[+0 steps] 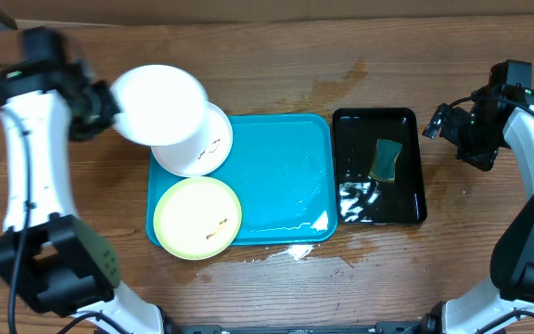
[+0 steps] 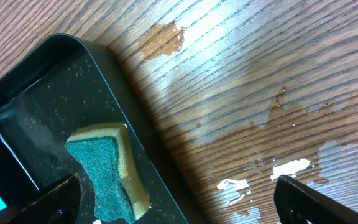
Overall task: Clean dirty plates on tray and stack at the side
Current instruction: 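Carry the white plate left and set it on the table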
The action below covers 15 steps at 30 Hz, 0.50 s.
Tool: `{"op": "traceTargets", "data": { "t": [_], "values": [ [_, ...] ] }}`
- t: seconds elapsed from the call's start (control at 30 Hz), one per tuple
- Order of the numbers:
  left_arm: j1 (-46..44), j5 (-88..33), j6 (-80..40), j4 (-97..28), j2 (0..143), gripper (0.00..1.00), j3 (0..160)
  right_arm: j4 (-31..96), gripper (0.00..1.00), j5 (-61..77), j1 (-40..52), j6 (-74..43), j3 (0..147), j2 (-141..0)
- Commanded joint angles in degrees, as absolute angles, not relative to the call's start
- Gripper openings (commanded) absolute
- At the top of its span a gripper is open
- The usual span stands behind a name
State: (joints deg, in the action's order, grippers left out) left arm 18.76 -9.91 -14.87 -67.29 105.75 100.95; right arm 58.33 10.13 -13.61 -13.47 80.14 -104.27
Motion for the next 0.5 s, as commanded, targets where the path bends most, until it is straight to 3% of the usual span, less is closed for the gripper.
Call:
{"op": "traceTargets", "data": {
  "t": [0.0,0.2,0.47],
  "values": [
    [24.0,-12.6,-17.6,-67.1,103.8,0.04,102.0,58.2,1.00,10.4,-13.6,-13.8,81.5,-104.3],
    [29.6,1.0,-20.4,-62.3,103.8,0.04,98.1,58.2,1.00,10.4,-13.6,-13.7,81.5,-104.3],
    [30.4,10.8,-20.2,-50.9,103.9,0.04,86.1,58.2,1.00,10.4,-13.6,-13.7,81.5,-104.3]
  ]
}}
